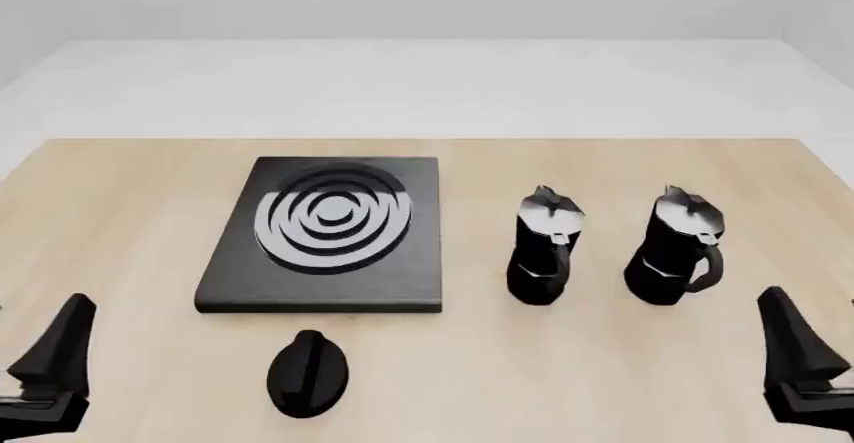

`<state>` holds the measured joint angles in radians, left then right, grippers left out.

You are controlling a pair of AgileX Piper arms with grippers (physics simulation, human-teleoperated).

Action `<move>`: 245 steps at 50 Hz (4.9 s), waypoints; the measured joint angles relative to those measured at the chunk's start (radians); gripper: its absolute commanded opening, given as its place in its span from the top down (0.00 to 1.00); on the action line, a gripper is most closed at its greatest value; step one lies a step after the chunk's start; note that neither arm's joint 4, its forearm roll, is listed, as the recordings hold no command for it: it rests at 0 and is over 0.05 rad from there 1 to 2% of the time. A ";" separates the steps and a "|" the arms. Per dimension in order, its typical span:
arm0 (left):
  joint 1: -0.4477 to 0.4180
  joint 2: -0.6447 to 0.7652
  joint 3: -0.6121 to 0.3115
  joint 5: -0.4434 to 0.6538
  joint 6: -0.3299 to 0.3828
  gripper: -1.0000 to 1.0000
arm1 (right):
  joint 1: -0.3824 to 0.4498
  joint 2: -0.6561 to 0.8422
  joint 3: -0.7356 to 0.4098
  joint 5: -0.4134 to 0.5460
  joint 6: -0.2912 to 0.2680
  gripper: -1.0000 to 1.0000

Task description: Put the right moka pot on the stove.

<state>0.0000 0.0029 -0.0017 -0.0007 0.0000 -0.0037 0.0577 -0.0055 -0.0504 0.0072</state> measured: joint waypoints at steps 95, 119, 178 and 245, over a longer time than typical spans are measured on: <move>0.000 0.005 -0.003 -0.001 0.000 0.00 | -0.046 0.990 -0.148 -0.391 -0.102 0.00; 0.000 0.005 -0.003 -0.001 0.000 0.00 | -0.066 1.237 -0.188 -0.570 -0.130 0.00; 0.000 0.005 -0.003 -0.001 0.000 0.00 | -0.083 1.152 -0.249 -0.472 -0.086 1.00; 0.000 0.005 -0.003 -0.001 0.000 0.00 | 0.138 0.906 -0.726 0.004 -0.042 1.00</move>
<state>0.0000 0.0075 -0.0043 -0.0019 0.0000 0.1343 0.9635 -0.7314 -0.0465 -0.0349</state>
